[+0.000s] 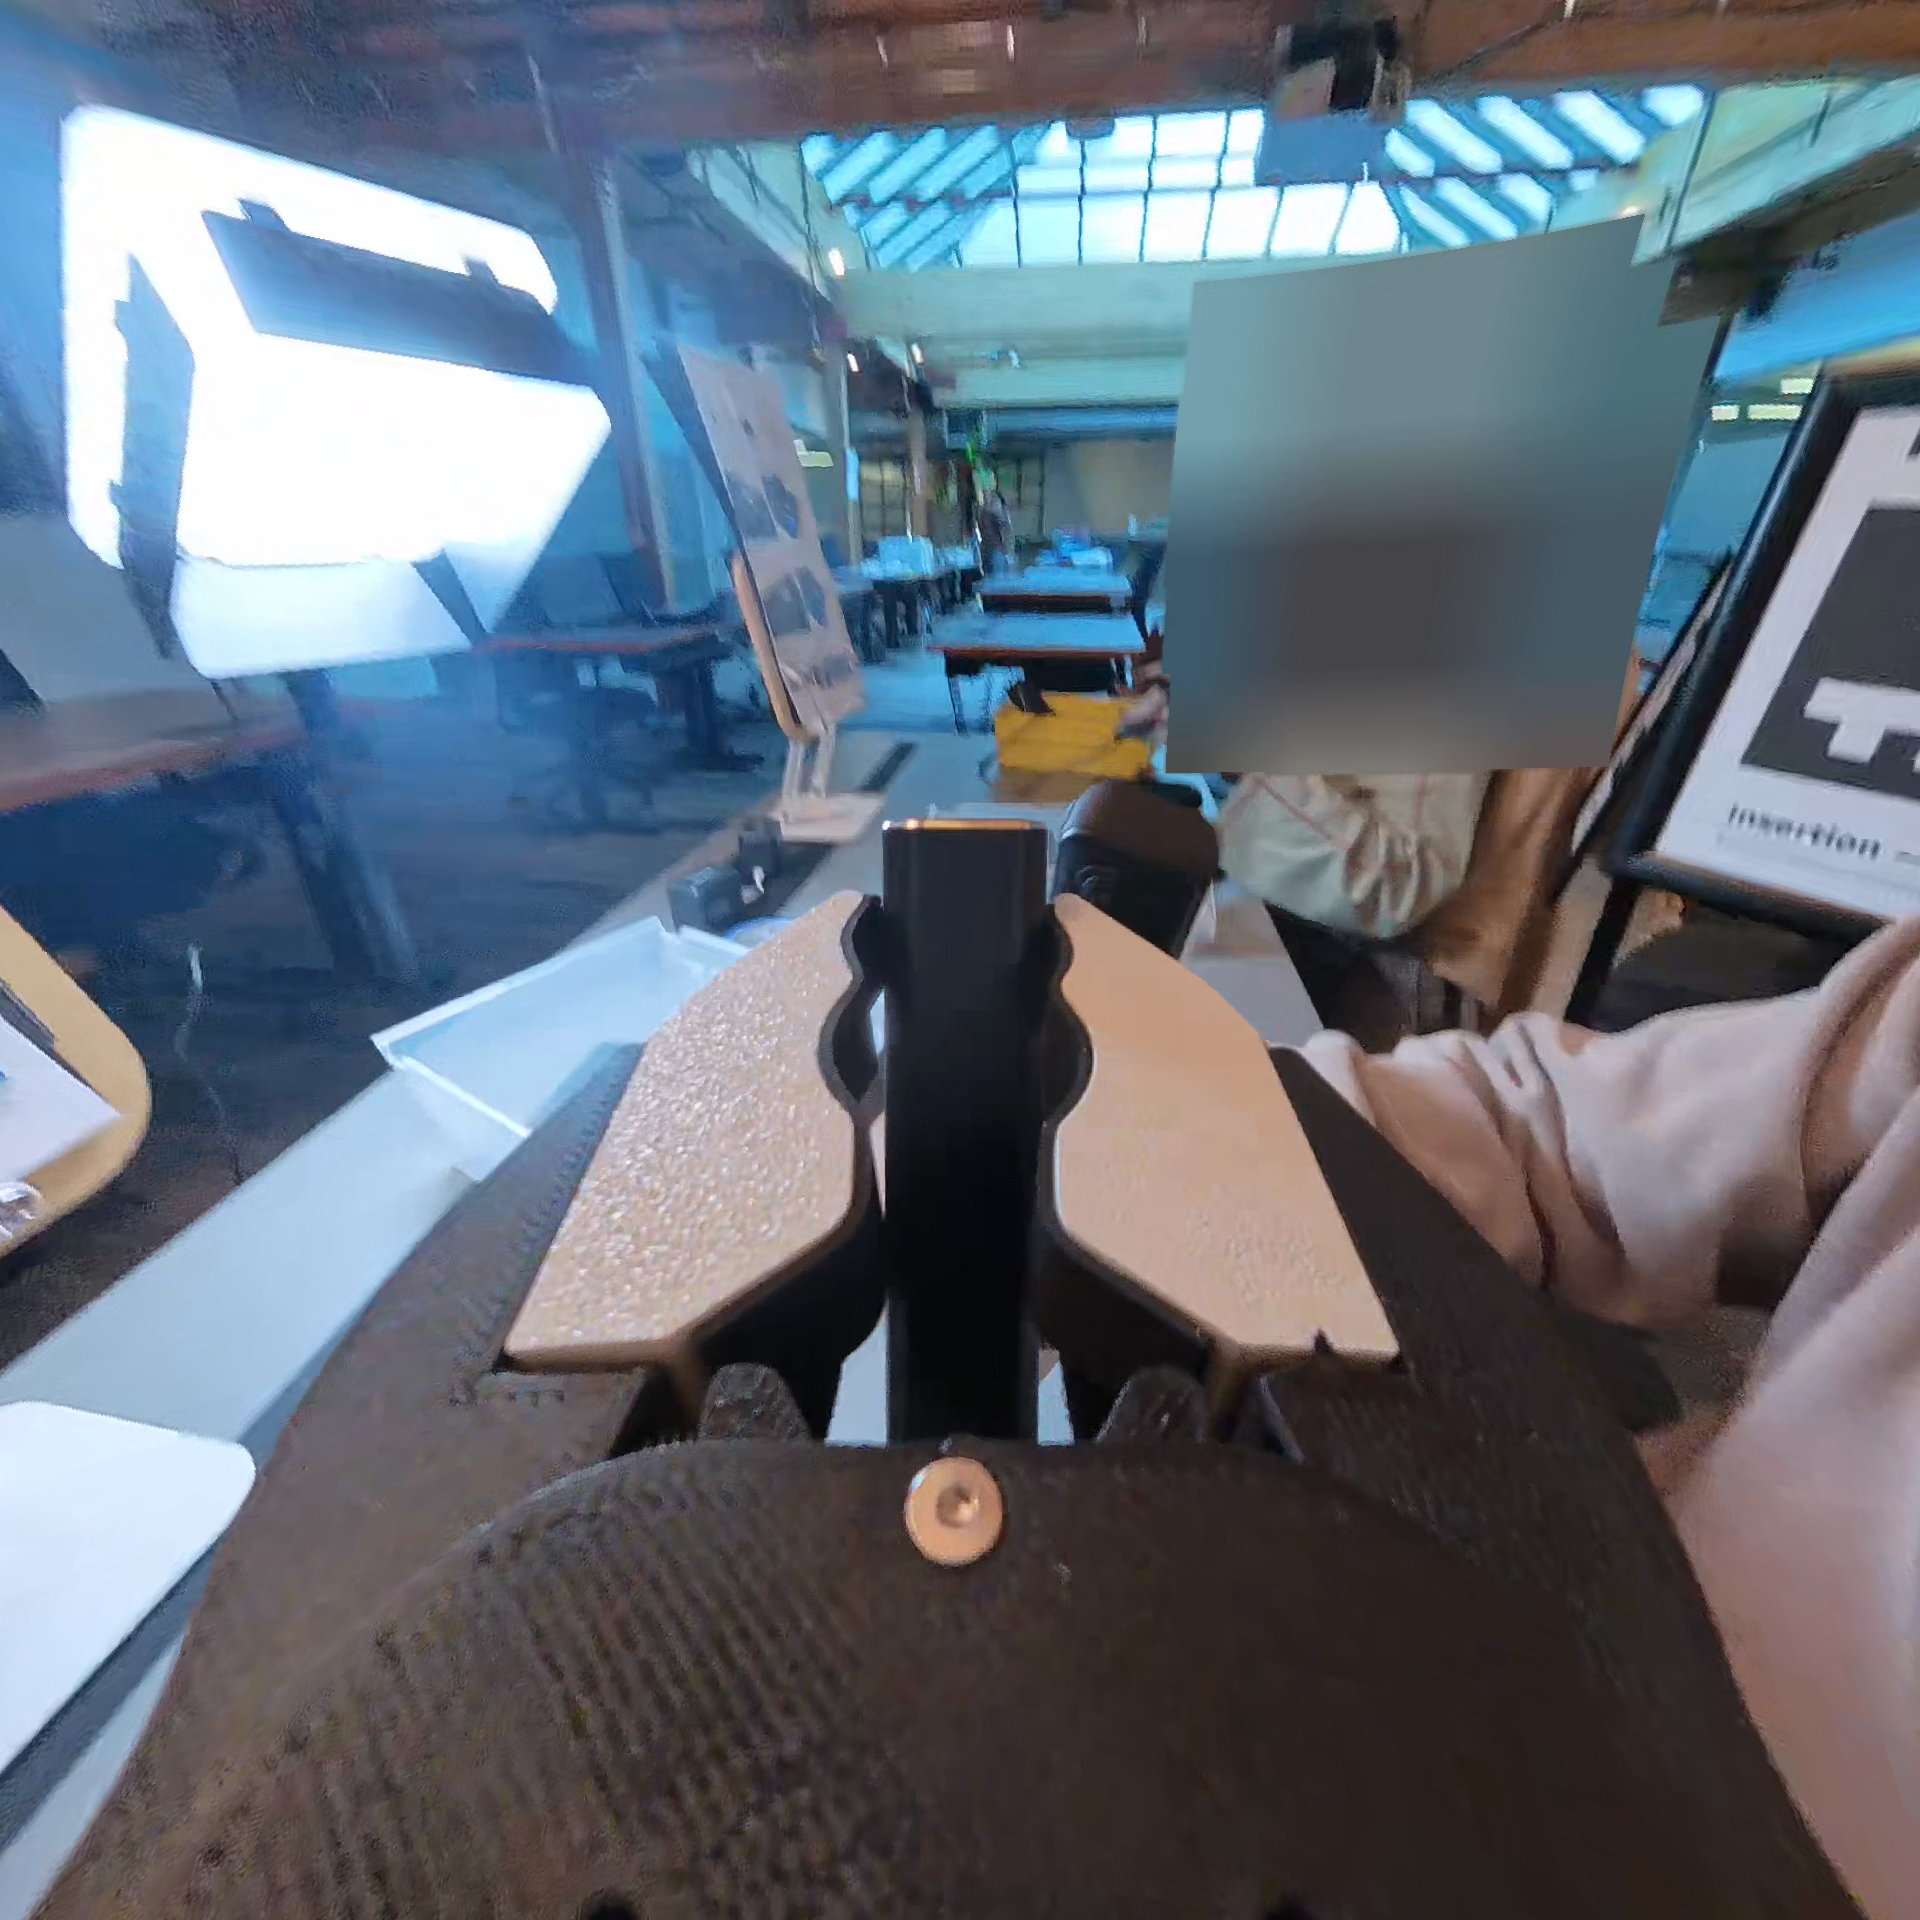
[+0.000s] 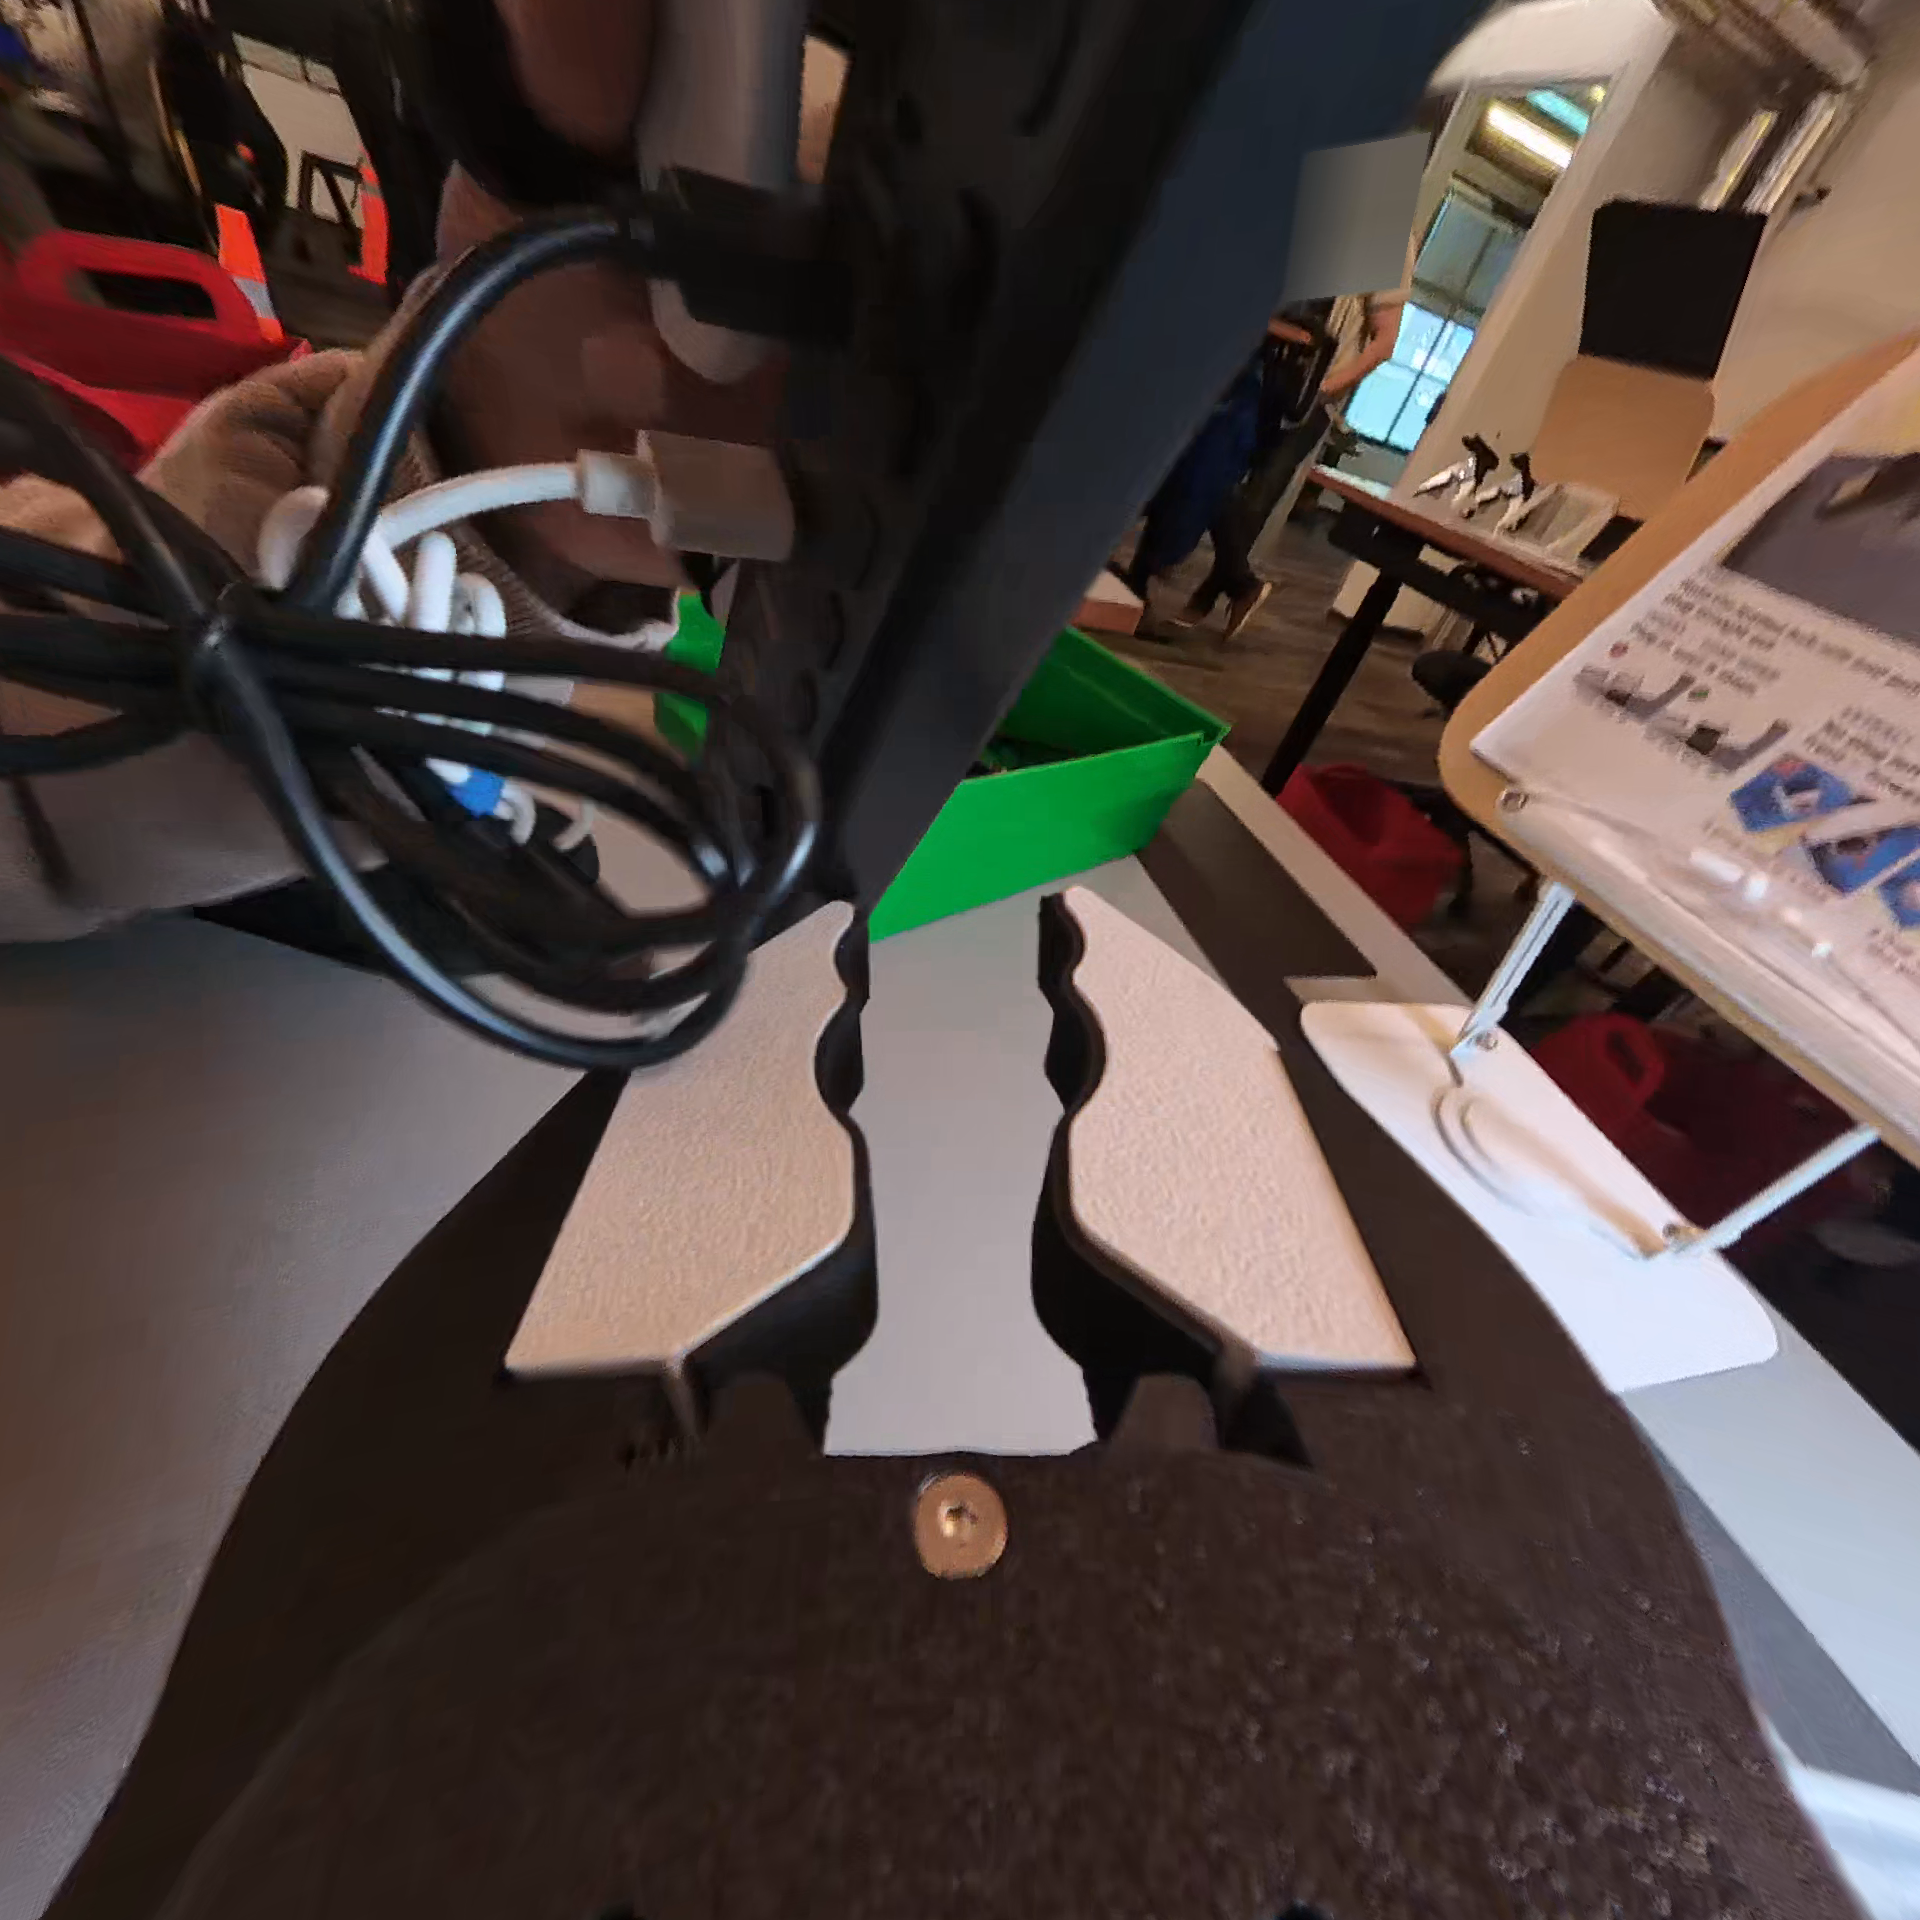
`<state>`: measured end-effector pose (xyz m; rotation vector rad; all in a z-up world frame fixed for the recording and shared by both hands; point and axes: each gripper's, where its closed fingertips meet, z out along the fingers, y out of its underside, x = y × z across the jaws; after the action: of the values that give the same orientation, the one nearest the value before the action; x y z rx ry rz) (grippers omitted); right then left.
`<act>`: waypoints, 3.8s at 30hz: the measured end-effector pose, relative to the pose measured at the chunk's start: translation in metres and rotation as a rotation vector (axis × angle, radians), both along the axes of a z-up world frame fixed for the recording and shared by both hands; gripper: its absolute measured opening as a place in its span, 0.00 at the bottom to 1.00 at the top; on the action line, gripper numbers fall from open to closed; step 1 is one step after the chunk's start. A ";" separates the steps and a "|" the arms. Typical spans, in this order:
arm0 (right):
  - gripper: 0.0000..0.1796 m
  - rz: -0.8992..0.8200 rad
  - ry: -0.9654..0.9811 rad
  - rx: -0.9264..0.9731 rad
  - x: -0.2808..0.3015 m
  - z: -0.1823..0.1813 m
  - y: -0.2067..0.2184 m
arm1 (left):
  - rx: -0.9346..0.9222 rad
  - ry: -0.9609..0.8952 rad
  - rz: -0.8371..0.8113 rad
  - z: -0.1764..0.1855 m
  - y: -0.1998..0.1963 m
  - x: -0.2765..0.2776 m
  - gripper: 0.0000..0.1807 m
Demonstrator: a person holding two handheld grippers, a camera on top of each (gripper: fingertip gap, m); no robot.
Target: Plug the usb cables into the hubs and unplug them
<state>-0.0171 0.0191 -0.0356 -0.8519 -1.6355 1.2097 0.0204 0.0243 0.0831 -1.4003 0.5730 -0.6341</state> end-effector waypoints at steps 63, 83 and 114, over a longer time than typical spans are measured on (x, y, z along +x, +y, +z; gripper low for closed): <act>0.17 0.037 -0.107 0.320 0.035 0.021 -0.021 | 0.105 0.527 -0.175 -0.084 -0.021 0.010 0.35; 0.09 -0.095 -0.361 0.601 0.035 -0.029 0.025 | 0.103 0.685 -0.145 -0.107 -0.015 0.005 0.35; 0.22 -0.124 -0.078 0.046 0.050 0.031 0.068 | 0.205 0.419 -0.200 -0.065 -0.033 -0.005 0.35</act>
<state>0.0331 0.0871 -0.0045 -0.9676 -1.6411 1.0610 0.0152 -0.0085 0.0184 -1.2947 1.0918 -0.4237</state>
